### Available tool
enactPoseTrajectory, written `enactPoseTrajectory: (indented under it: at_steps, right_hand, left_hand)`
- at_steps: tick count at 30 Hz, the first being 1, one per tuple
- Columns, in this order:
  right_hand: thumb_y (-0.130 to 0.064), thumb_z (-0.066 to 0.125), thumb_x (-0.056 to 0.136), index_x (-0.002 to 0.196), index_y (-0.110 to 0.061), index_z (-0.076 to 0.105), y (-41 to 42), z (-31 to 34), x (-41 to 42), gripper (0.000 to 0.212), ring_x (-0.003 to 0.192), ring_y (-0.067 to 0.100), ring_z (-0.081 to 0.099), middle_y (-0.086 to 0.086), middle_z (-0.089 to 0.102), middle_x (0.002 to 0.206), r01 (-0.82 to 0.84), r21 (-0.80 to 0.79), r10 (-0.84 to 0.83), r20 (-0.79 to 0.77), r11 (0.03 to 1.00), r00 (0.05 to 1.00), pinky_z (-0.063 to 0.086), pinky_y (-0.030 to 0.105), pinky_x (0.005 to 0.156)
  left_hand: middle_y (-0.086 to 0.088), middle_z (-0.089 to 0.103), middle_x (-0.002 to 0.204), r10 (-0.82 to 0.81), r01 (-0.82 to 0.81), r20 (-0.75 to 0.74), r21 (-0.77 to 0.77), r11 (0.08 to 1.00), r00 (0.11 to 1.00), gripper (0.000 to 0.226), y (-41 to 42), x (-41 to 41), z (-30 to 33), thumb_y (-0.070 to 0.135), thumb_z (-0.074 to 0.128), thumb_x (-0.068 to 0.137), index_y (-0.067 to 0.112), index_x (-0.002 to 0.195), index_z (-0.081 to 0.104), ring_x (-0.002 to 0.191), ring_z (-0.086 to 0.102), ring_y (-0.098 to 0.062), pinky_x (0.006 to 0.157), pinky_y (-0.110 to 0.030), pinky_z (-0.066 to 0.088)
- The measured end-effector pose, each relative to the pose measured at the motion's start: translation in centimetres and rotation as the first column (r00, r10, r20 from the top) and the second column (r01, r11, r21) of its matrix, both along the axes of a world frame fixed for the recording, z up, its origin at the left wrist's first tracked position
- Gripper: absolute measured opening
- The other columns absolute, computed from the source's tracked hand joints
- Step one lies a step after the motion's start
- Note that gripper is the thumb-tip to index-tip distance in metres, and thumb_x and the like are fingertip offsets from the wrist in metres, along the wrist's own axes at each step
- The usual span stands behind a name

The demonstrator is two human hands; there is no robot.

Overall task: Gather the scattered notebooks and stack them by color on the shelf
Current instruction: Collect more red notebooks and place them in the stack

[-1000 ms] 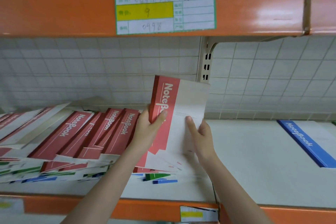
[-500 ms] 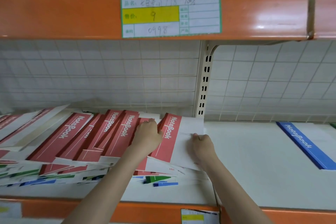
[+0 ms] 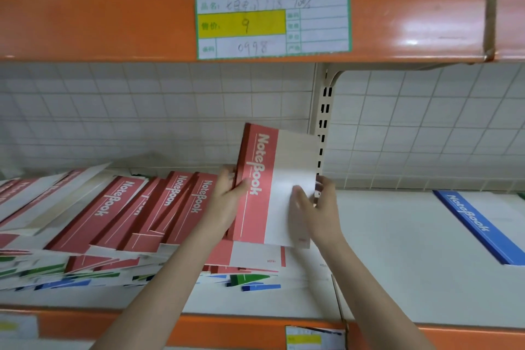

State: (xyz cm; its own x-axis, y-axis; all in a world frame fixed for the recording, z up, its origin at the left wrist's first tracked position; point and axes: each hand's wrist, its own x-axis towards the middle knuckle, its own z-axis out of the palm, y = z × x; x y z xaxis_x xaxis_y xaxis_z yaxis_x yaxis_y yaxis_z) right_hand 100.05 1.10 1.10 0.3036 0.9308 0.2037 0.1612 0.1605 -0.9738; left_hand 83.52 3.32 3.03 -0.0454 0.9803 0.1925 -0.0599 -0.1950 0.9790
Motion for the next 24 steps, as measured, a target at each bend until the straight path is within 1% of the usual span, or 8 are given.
enactPoseTrajectory:
  at_steps: [4,7,11,14,17,19,21,24]
  right_hand:
    - [-0.023,0.057,0.093,0.078,-0.021,0.051,-0.1,1.5,-0.5,0.017,0.063,0.007,0.045,-0.014,0.045,0.065,-0.266,0.002,0.261,-0.203,0.964,0.944,0.037,0.014,0.059]
    - [-0.027,0.063,0.090,0.109,-0.027,0.064,-0.3,0.9,-0.9,0.019,0.102,0.010,0.064,-0.012,0.070,0.104,-0.412,0.067,0.413,-0.281,0.909,0.866,0.048,0.024,0.089]
    - [-0.045,0.063,0.084,0.084,-0.041,0.071,-0.8,-0.4,-1.6,0.009,0.086,0.001,0.068,-0.018,0.072,0.086,-0.407,0.099,0.419,-0.225,0.908,0.880,0.050,0.012,0.071]
    - [-0.042,0.053,0.094,0.102,-0.025,0.071,-1.0,-1.4,-1.6,0.025,0.097,0.020,0.070,0.001,0.073,0.104,-0.455,0.108,0.467,-0.277,0.884,0.840,0.056,0.029,0.078]
    - [-0.034,0.049,0.098,0.101,-0.018,0.069,-1.3,-1.3,-1.8,0.026,0.093,0.017,0.070,-0.002,0.074,0.099,-0.391,0.100,0.403,-0.218,0.915,0.889,0.056,0.026,0.076]
    - [-0.029,0.050,0.098,0.076,-0.023,0.062,-1.3,-0.8,-1.7,0.026,0.064,-0.005,0.062,-0.021,0.066,0.068,-0.289,0.096,0.297,-0.085,0.953,0.951,0.045,0.008,0.061]
    - [-0.027,0.052,0.097,0.059,-0.026,0.039,-1.2,-0.3,-1.2,0.040,0.044,-0.002,0.042,-0.019,0.043,0.046,-0.172,0.062,0.172,0.006,0.983,0.985,0.033,0.009,0.048]
    - [-0.033,0.053,0.095,0.070,-0.013,0.039,-1.3,0.0,0.4,0.035,0.060,0.014,0.039,0.000,0.039,0.066,-0.098,-0.136,0.095,-0.029,0.986,0.995,0.034,0.024,0.056]
  left_hand:
    - [0.012,0.071,0.085,0.017,-0.033,0.099,0.160,0.987,0.995,0.016,-1.2,-0.7,0.6,0.010,0.052,0.094,0.025,0.099,0.051,0.077,0.069,-0.010,0.063,-0.022,0.055]
    - [0.006,0.073,0.095,0.055,-0.078,0.137,0.167,0.983,0.989,0.021,-1.9,-1.3,0.4,0.033,0.060,0.084,0.028,0.104,0.059,0.086,0.070,-0.014,0.070,-0.025,0.056]
    - [0.016,0.072,0.088,0.079,-0.080,0.013,0.178,0.981,0.997,0.025,-2.7,-1.0,-0.3,0.042,0.064,0.074,0.032,0.097,0.064,0.084,0.069,-0.003,0.064,-0.014,0.052]
    - [0.024,0.071,0.084,0.104,-0.094,-0.040,0.193,0.977,0.994,0.011,-2.6,-0.8,-0.5,0.034,0.066,0.081,0.036,0.092,0.063,0.079,0.068,0.004,0.059,-0.008,0.049]
    - [0.023,0.070,0.083,0.153,-0.126,-0.123,0.203,0.971,0.981,0.009,-2.3,-0.8,-0.6,0.029,0.064,0.087,0.037,0.092,0.062,0.079,0.066,0.006,0.060,-0.007,0.048]
    - [0.019,0.069,0.084,0.173,-0.141,-0.190,0.173,0.975,0.966,0.007,-1.9,-0.7,-0.3,0.031,0.061,0.089,0.037,0.094,0.060,0.078,0.066,0.006,0.059,-0.006,0.047]
    - [0.023,0.062,0.087,0.136,-0.111,-0.273,0.104,0.988,0.952,0.006,-1.6,-0.4,0.1,0.037,0.052,0.094,0.034,0.097,0.057,0.078,0.061,0.007,0.058,-0.005,0.042]
    - [0.024,0.048,0.084,0.028,-0.050,-0.397,-0.044,0.998,0.917,0.023,-1.4,0.6,0.3,0.049,0.029,0.100,0.030,0.106,0.040,0.074,0.045,0.011,0.060,-0.012,0.034]
